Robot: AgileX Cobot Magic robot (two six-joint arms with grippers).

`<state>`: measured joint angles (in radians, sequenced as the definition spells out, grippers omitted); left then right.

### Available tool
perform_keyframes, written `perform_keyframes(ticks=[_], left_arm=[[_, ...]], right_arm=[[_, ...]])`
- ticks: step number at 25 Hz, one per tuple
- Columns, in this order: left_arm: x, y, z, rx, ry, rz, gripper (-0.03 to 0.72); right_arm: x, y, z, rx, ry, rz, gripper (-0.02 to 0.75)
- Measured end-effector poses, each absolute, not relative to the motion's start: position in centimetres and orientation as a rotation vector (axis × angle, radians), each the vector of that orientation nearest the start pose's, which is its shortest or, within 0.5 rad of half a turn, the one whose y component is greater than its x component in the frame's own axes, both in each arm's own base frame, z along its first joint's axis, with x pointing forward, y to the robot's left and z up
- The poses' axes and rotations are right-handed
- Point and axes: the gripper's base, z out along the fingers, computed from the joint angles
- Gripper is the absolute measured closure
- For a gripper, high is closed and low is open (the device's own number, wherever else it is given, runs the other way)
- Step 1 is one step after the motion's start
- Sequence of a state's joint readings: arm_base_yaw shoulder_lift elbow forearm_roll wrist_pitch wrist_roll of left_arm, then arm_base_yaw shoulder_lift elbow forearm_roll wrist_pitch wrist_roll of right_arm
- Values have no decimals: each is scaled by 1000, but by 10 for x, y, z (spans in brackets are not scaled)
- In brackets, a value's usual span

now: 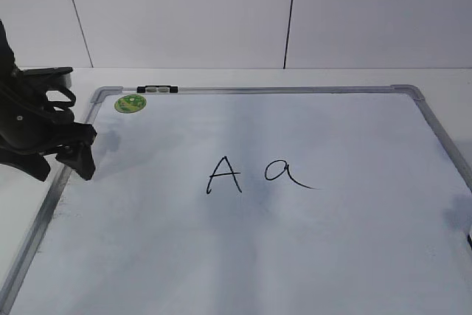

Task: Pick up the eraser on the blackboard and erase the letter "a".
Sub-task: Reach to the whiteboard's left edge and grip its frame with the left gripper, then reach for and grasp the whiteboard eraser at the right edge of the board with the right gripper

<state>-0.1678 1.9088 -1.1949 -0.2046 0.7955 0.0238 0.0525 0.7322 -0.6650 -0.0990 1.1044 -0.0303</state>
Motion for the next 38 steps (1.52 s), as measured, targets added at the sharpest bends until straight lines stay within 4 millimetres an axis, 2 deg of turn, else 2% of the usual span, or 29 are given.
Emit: perform_keyframes(ticks=[11, 33, 38], left_arm=[[357, -54, 160, -35, 2995, -256, 104], [356, -54, 160, -25, 3012, -259, 104], [354, -54, 149, -26, 3064, -259, 104]], right_arm=[[108, -2, 287, -139, 2656, -125, 146], [108, -2, 287, -139, 2656, -123, 146], [108, -2, 287, -139, 2656, -123, 146]])
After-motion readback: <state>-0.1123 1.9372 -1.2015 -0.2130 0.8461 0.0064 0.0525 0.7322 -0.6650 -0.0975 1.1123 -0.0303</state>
